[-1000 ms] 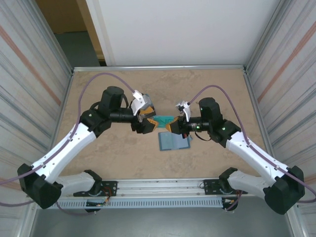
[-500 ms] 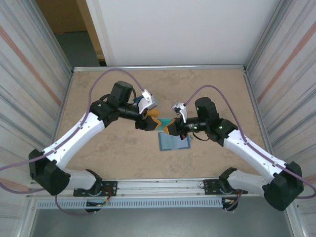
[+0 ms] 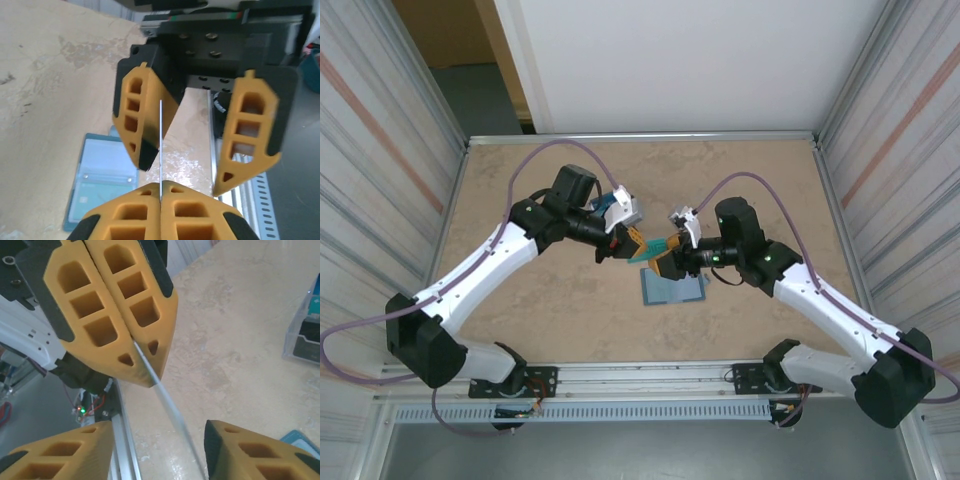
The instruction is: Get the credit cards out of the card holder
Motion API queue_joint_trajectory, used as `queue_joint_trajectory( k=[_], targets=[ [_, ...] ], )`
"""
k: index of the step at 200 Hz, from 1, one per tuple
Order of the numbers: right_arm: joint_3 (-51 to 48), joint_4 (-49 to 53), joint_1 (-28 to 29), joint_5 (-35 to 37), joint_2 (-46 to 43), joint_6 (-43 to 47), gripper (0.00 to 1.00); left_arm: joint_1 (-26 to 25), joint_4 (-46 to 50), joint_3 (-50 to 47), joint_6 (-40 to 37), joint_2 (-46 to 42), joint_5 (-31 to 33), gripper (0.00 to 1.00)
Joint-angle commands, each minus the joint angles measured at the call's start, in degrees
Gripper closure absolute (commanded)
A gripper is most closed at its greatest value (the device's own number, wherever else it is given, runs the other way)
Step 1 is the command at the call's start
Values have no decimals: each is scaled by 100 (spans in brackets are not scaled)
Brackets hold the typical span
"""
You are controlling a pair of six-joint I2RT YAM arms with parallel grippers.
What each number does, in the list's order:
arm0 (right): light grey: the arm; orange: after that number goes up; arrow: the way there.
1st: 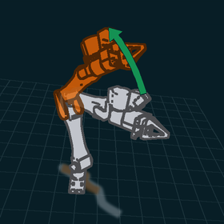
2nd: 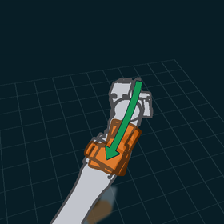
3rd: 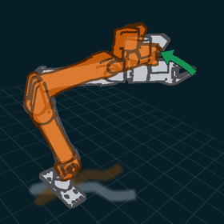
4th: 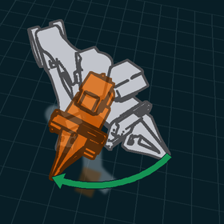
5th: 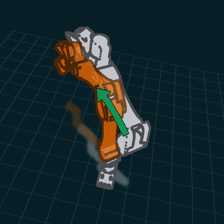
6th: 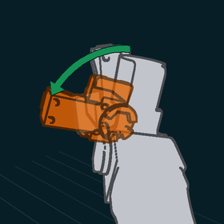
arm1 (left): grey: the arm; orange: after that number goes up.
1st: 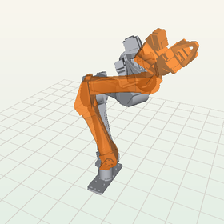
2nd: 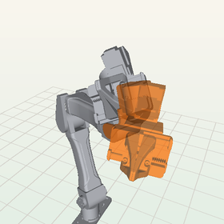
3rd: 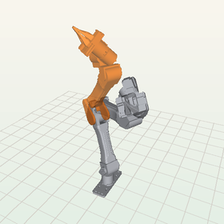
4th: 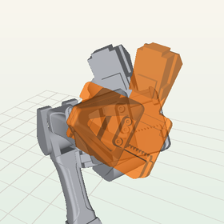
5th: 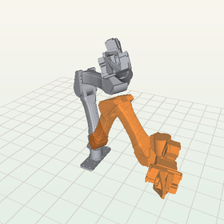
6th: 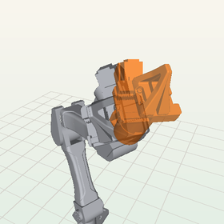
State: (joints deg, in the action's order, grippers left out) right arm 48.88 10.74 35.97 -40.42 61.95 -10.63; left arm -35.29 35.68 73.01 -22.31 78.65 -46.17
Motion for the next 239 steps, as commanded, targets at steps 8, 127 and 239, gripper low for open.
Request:
queue_joint_trajectory(
  k=[8,127,239],
  targets=[
    [14,77,-103,407,-378,-13,36,139,-511,-187,13,-185,655,100],
    [-197,408,-432,2156,-1020,-703,1,1543,-2500,-801,-431,313,1818,100],
    [-145,420,-630,2457,-693,-1095,1,1802,-2907,-473,-1005,1756,1950,100]
  ],
)
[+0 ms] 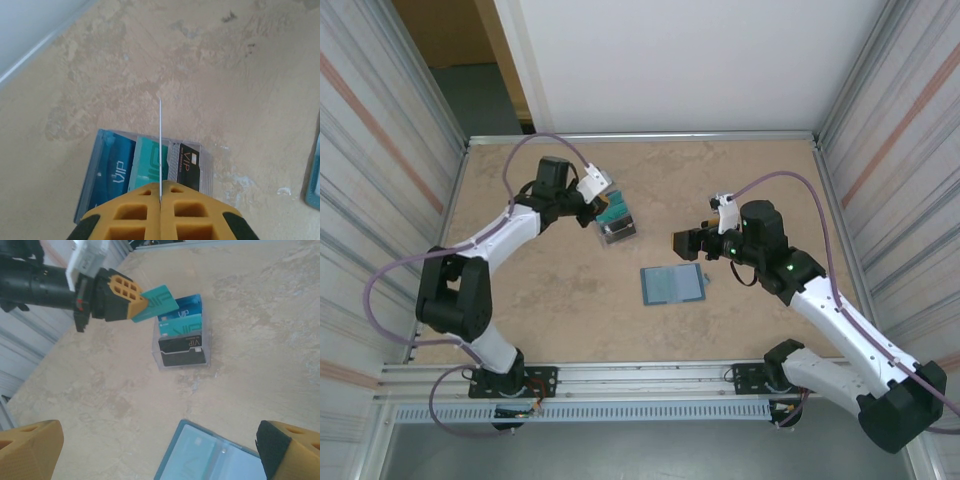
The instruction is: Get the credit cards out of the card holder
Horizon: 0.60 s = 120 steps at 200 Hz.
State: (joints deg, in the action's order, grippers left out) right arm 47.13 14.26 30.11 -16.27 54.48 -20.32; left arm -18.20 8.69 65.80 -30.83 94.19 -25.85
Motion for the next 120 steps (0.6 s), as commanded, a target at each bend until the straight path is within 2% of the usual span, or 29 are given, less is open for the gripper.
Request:
queue_joint_trajectory(
  k=[1,39,120],
  targets=[
    [27,68,-47,44,54,-129,1,90,-213,253,-152,216,-89,100],
    [41,68,-49,-33,109,-157,1,98,-157,372,-125,476,-319,100],
    [46,84,-58,-15,83,-155,1,96,-87,548,-205,876,-276,100]
  ],
)
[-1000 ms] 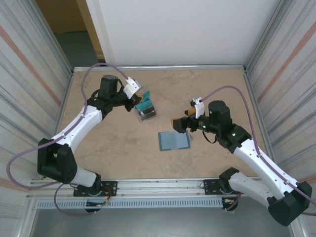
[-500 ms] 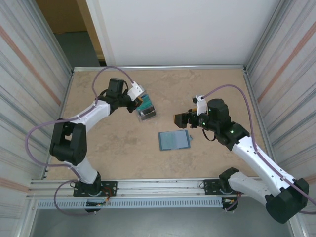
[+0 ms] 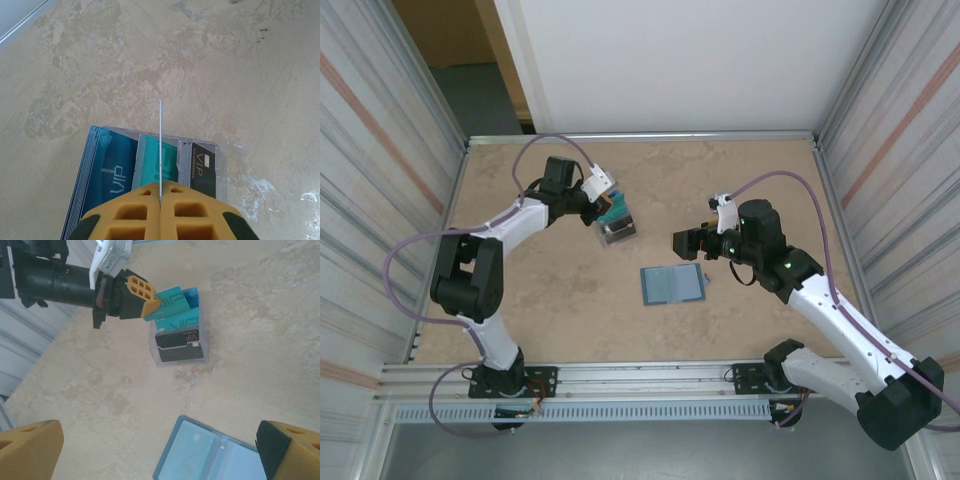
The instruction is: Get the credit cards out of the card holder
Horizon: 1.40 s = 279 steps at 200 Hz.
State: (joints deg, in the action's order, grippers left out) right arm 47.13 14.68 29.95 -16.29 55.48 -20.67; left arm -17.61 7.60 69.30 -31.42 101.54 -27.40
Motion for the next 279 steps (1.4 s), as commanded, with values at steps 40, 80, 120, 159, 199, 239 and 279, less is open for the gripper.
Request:
queue_joint_trajectory(
  k=[40,80,120,159,199,239,279],
  targets=[
    [15,52,-39,39,-77,-121,2,42,91,294,-285,287,-11,100],
    [5,33,-44,46,-104,-123,1,41,131,365,-395,418,36,100],
    [-20,35,-51,39,-124,-121,2,43,195,373,-466,524,80,100],
    [-45,7,-52,47,-161,-122,2,38,214,348,-522,567,95,96],
    [-95,-18,-51,60,-216,-115,1,41,241,361,-567,553,152,78],
    [-109,-22,-51,78,-239,-146,1,35,303,408,-518,467,66,73],
    [-216,-77,-59,231,-402,-209,1,-101,251,254,-467,10,47,72]
  ],
)
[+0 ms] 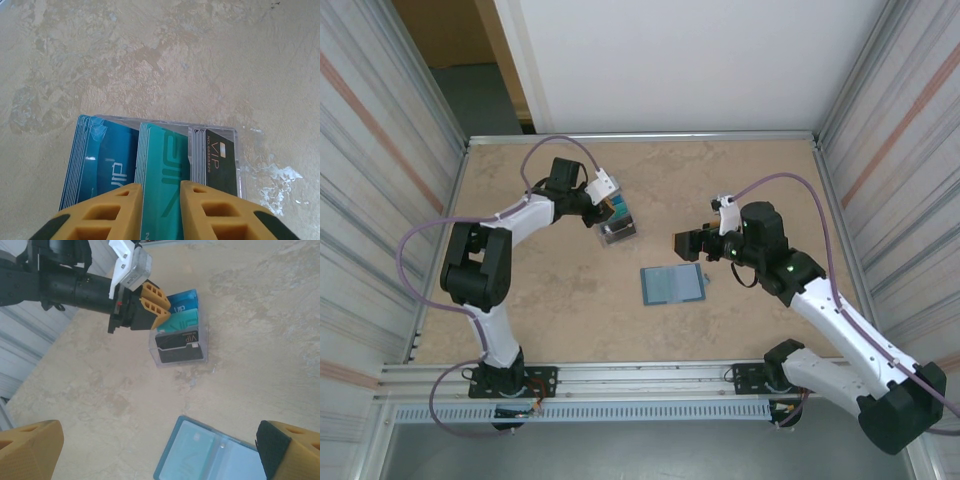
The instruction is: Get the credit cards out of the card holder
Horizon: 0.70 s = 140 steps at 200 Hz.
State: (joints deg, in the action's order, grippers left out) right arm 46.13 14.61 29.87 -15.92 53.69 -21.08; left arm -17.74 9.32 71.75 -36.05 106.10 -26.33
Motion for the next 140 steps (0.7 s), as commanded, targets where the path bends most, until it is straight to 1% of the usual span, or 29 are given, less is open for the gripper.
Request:
queue_joint_trajectory(
  k=[1,26,43,60,75,88,101,113,121,129,133,139,140],
  targets=[
    [-119,-71,-51,207,-229,-172,1,-93,74,8,-5,-462,-50,72],
    [-182,-68,-90,435,-388,-292,1,-228,-67,-151,52,-851,94,72],
    [-209,2,-138,823,-511,-556,1,-309,-247,-336,162,-1158,164,72],
    [-301,23,-212,1078,-667,-740,1,-403,-505,-583,329,-1493,226,71],
    [-344,40,-290,1154,-784,-873,1,-488,-756,-866,494,-1814,344,71],
    [-326,207,-305,1333,-833,-985,2,-567,-951,-1111,655,-2107,480,70],
    [-240,412,-305,1450,-816,-888,1,-661,-1125,-1353,804,-2412,600,50],
    [-171,587,-302,1514,-775,-761,1,-766,-1235,-1578,915,-2723,731,35],
    [-159,673,-297,1550,-749,-739,1,-832,-1319,-1708,988,-2924,842,29],
    [-176,685,-290,1549,-730,-716,1,-900,-1393,-1873,1081,-3131,925,26],
    [-194,669,-282,1559,-721,-716,1,-927,-1436,-1945,1143,-3235,983,22],
    [-217,667,-265,1589,-696,-740,1,-970,-1495,-2054,1226,-3397,1065,20],
    [-235,666,-263,1595,-691,-753,2,-978,-1503,-2074,1234,-3422,1084,19]
  ],
)
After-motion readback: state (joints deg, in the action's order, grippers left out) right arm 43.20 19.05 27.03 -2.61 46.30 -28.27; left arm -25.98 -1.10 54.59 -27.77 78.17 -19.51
